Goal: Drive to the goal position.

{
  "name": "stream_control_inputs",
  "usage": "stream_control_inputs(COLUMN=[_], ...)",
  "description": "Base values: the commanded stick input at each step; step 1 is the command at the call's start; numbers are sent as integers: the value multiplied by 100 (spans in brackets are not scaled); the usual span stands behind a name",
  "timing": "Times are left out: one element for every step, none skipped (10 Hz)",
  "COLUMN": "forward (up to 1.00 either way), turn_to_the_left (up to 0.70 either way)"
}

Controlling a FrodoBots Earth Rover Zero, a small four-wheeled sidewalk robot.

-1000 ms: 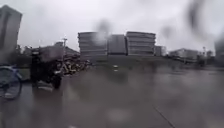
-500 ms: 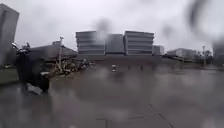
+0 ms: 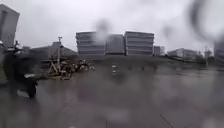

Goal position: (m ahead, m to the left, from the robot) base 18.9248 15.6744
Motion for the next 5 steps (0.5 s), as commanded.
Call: stream_control_inputs(forward=[100, 100, 100, 100, 100], turn_to_the_left=[0, 0, 0, 0, 0])
